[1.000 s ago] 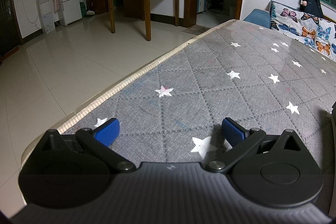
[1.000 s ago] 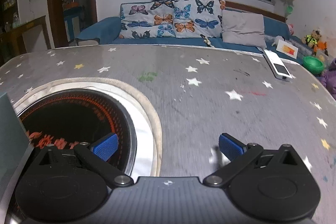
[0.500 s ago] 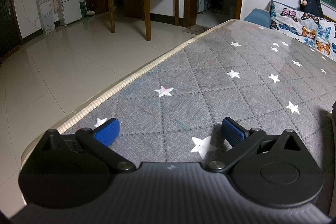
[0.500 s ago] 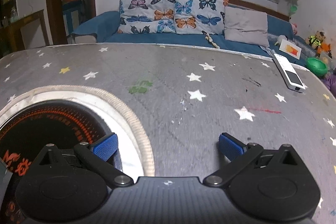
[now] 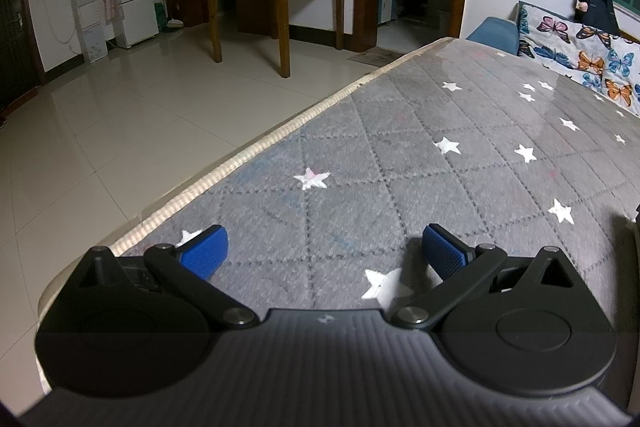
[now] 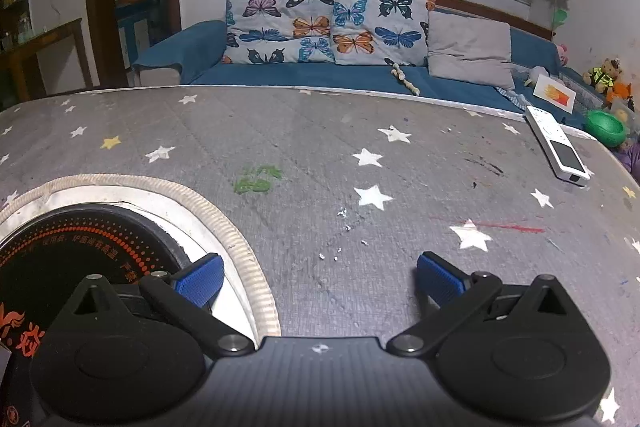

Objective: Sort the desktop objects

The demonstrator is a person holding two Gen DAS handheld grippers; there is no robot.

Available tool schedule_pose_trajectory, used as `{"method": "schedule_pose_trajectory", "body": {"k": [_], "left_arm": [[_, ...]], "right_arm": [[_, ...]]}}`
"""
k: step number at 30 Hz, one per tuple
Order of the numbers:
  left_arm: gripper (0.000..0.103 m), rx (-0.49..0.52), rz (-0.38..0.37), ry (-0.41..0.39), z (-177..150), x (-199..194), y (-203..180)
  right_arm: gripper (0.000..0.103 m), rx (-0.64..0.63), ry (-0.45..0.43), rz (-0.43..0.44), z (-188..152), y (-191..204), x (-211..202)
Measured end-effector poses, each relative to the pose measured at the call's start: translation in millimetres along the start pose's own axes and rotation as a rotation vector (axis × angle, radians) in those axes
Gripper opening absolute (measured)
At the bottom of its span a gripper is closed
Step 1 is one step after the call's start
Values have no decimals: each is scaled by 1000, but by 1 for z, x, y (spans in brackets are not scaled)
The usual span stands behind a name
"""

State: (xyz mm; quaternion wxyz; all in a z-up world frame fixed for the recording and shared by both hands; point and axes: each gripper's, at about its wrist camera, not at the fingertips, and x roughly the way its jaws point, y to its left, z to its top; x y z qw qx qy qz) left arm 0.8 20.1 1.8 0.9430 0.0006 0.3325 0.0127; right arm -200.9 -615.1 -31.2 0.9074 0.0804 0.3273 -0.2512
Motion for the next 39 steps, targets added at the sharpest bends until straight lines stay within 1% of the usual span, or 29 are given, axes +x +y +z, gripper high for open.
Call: {"method": "schedule_pose_trajectory", "body": {"k": [10, 17, 22, 29, 31, 39], "left_arm": [[103, -11, 10, 0, 3, 3, 0], [103, -20, 16, 0, 4, 4, 1], [103, -38, 36, 1, 8, 8, 1], [103, -41, 35, -1, 6, 8, 5], [103, -40, 35, 0, 7, 8, 5], [103, -38, 36, -1, 6, 6, 9]], "right_arm": [[103, 9, -7, 2, 1, -4, -2], [103, 62, -16, -16, 2, -17, 0], [103, 59, -16, -28, 1, -16, 3], [103, 83, -19, -46, 0, -21, 2], [103, 96, -17, -39, 0, -25, 2], [103, 89, -14, -45, -2, -25, 1]]}}
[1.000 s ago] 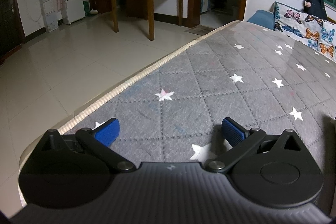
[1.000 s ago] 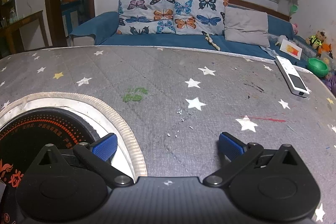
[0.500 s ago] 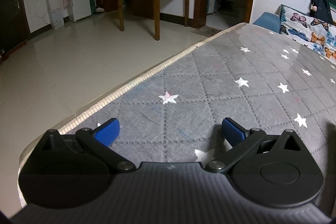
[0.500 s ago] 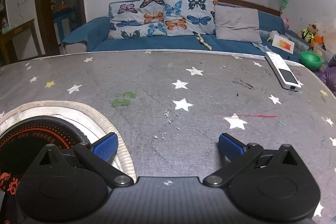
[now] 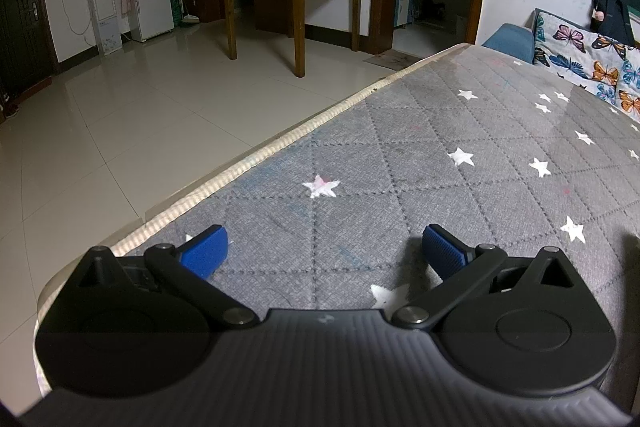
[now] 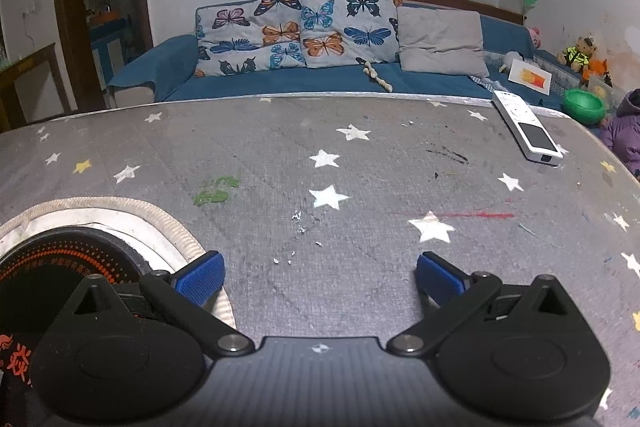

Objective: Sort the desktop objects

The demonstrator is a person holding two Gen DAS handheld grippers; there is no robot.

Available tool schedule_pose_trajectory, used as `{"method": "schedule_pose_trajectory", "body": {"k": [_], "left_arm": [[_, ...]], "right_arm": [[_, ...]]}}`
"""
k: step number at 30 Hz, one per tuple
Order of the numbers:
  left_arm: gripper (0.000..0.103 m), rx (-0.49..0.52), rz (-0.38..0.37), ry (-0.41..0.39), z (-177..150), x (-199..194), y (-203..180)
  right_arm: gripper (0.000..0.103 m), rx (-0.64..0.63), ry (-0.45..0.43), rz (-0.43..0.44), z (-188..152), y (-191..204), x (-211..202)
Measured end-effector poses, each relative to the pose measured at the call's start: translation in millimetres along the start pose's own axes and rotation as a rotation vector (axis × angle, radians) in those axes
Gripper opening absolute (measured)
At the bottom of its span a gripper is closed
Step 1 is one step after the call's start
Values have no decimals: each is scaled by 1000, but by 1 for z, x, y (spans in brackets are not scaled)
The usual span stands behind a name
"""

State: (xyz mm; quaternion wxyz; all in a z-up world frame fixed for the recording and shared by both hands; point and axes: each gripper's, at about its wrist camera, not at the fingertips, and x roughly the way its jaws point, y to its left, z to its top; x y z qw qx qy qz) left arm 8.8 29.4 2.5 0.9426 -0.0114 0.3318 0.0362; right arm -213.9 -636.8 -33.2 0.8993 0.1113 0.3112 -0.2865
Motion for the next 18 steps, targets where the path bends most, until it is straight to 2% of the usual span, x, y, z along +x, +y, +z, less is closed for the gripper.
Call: {"method": "schedule_pose_trajectory", "body": {"k": [6, 18], "left_arm": [[103, 3, 2, 2, 4, 0, -11], [103, 1, 1, 1, 3, 1, -9]], "right_arm": [[103, -1, 0, -1, 0, 0, -1], [103, -1, 0, -1, 0, -2, 0]]}}
